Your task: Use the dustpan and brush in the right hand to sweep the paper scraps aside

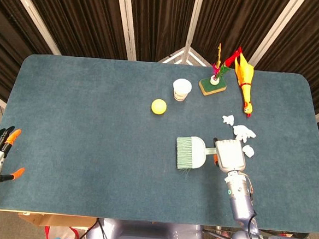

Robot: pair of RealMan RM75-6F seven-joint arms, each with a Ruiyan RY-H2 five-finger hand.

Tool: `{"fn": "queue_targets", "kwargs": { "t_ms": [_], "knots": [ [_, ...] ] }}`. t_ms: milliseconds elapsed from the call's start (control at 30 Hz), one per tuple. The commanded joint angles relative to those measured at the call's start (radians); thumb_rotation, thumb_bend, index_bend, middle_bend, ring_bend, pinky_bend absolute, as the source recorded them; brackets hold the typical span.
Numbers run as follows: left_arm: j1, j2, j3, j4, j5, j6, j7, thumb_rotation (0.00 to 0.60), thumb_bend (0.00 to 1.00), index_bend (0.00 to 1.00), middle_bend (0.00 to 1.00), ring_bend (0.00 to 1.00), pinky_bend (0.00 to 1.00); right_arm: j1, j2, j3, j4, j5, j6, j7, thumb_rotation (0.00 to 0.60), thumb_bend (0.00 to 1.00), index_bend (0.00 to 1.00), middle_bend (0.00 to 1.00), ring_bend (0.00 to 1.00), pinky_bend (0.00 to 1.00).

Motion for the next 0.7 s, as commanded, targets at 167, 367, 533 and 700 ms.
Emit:
{"fn": "queue_targets", "kwargs": {
  "t_ms": [167,367,533,700],
  "knots": [
    [0.002,0.000,0.001,-0.002,0.000,0.002,0.007,0.600,0.00,0.00,0.00,0.00,0.02,-0.007,0.004,-0.023,-0.004,0.093,0.037,-0.106,0.600,0.33,0.00,0.06,0.08,0.24],
    [0.002,-0.001,0.000,-0.003,-0.002,0.002,0.012,0.600,0.00,0.00,0.00,0.00,0.02,-0.032,0.051,-0.041,0.001,0.100,0.035,-0.091,0.600,0.33,0.00,0.04,0.05,0.19],
    [0.002,-0.001,-0.001,-0.002,-0.004,0.004,0.011,0.600,0.00,0.00,0.00,0.00,0.02,-0.080,0.123,-0.083,0.006,0.004,0.030,0.011,0.600,0.33,0.00,0.02,0.02,0.14],
    [0.003,-0.001,-0.001,-0.001,-0.004,0.004,0.015,0.600,0.00,0.00,0.00,0.00,0.02,-0.190,0.219,-0.167,0.032,-0.212,0.066,0.264,0.600,0.33,0.00,0.00,0.00,0.09]
  ]
}}
